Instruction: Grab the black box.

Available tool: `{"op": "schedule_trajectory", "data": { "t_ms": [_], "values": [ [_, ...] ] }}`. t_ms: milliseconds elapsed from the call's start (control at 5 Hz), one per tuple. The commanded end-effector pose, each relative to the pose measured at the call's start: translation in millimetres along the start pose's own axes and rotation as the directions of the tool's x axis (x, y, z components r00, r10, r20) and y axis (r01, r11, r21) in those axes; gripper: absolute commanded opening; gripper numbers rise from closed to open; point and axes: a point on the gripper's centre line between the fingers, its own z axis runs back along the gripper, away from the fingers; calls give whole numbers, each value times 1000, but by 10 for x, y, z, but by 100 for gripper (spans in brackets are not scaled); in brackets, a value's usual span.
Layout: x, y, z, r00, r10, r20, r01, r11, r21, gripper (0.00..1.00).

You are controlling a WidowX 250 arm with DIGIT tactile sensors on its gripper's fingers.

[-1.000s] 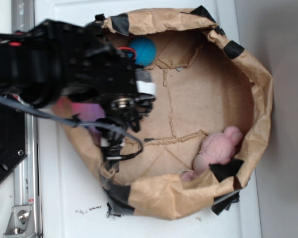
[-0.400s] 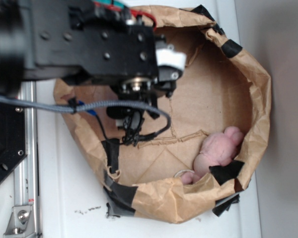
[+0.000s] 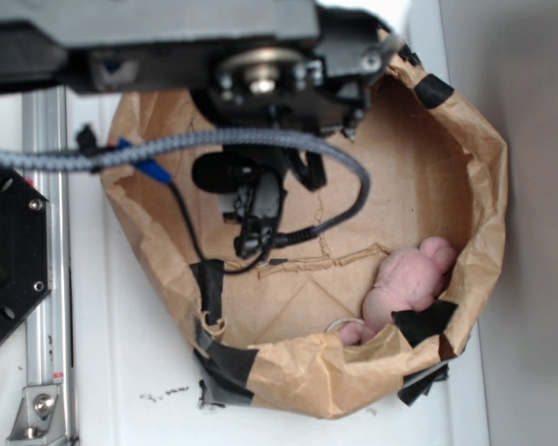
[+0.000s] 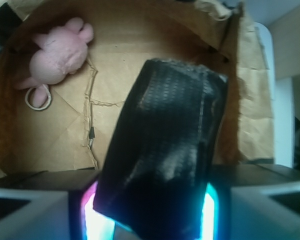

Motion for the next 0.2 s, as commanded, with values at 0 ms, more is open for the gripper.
{"op": "schedule_trajectory", "data": {
  "t_ms": [0],
  "values": [
    [59,-101,115,998,-14,54,15,1000,-17,0]
  ]
}}
